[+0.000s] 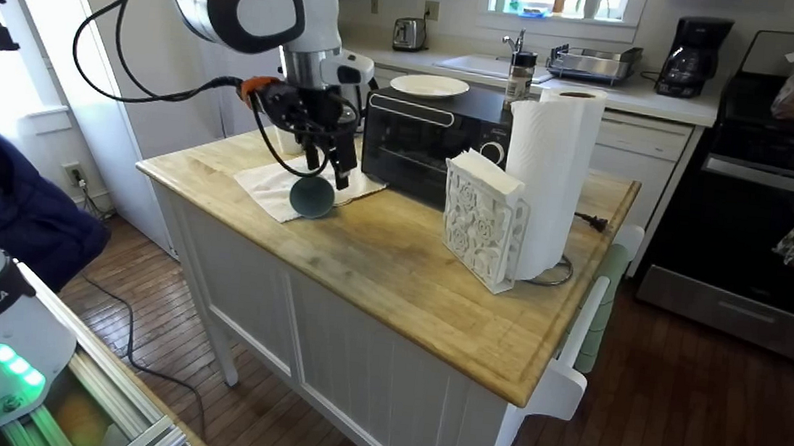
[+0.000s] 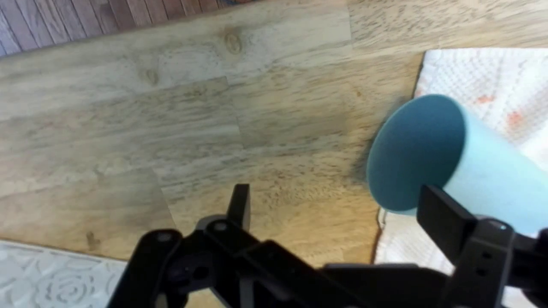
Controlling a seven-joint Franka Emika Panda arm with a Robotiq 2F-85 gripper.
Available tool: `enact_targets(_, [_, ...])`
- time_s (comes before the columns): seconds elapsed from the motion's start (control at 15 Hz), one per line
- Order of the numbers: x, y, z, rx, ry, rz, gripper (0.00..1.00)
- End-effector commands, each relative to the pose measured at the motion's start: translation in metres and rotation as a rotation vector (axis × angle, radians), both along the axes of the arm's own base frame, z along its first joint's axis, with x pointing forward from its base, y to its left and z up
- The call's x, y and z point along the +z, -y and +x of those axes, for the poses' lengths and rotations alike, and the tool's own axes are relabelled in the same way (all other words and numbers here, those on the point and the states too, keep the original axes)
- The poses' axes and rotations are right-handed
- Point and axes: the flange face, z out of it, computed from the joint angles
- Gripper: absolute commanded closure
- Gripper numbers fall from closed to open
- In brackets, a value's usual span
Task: Place the light green cup upside down
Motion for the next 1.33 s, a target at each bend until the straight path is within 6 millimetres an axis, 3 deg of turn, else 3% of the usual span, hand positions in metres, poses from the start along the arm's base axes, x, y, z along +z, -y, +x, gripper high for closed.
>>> enact_targets(0.0, [0.032,-0.036,0.0,0.198,0.032,-0.008,0.0])
enact_targets(0.27, [0.039,-0.089,0.011,0.369,0.024,-0.052,0.0])
enact_targets(0.33, [0.034,-0.072,0.011,0.318,0.031,-0.024,0.0])
enact_targets(0.47, [0.034,-0.091,0.013,0.359,0.029,-0.033,0.0])
enact_targets(0.67, [0.034,-0.091,0.013,0.362,0.029,-0.035,0.0])
enact_targets(1.0, [0.001,-0.111,0.033,0.618,-0.019,0.043,0.0])
enact_targets(1.27, [-0.005,-0.112,0.05,0.765,-0.013,0.021,0.0])
